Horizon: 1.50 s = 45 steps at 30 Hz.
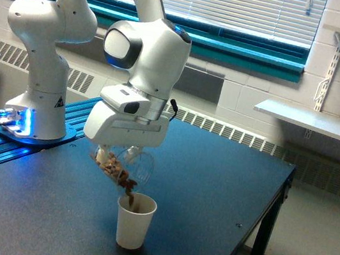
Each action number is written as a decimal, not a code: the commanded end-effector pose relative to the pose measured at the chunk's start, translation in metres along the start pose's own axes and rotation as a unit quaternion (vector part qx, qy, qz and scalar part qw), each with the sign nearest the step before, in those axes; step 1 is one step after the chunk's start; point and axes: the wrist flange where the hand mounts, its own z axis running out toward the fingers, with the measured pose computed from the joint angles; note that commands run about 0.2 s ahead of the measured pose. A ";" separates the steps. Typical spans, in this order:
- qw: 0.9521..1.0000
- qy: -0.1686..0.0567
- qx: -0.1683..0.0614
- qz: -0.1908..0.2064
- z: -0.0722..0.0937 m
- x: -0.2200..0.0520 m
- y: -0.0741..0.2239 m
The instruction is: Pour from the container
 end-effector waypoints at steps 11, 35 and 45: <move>1.000 0.004 -0.009 -0.024 -0.008 0.001 -0.006; 0.999 0.001 -0.025 -0.041 -0.008 0.001 -0.007; 0.998 0.000 -0.037 -0.048 -0.007 0.004 -0.003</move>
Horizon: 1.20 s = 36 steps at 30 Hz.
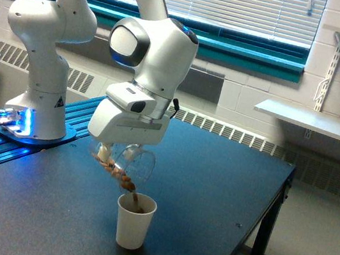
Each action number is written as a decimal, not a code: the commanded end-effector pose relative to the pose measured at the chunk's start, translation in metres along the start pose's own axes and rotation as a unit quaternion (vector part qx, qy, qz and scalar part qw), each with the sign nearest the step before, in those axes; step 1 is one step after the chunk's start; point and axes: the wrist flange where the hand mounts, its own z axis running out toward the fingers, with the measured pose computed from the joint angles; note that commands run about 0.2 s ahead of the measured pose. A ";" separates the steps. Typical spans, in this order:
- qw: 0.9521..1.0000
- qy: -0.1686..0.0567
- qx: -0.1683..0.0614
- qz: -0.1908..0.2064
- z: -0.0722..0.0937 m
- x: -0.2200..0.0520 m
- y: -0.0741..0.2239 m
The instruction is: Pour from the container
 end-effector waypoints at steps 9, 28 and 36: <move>1.000 0.001 -0.014 -0.017 -0.002 0.003 0.000; 0.999 -0.002 -0.024 -0.033 -0.005 0.004 -0.002; 0.999 -0.002 -0.024 -0.037 -0.008 0.005 -0.003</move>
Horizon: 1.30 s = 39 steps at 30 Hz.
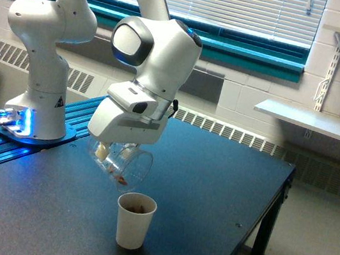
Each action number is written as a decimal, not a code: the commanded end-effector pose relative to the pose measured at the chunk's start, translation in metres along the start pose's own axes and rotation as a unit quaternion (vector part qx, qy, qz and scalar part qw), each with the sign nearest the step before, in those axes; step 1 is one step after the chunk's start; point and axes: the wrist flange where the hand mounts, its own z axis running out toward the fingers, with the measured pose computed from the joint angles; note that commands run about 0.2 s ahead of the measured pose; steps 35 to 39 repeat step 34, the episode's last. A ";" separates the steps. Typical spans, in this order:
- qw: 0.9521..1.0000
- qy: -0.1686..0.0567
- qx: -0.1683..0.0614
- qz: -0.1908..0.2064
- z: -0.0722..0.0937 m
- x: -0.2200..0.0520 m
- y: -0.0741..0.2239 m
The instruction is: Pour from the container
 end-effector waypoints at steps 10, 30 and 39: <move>1.000 0.007 -0.003 -0.018 -0.008 0.002 -0.004; 1.000 0.013 0.017 -0.015 -0.019 0.000 -0.003; 1.000 0.015 0.019 -0.013 -0.021 -0.002 -0.001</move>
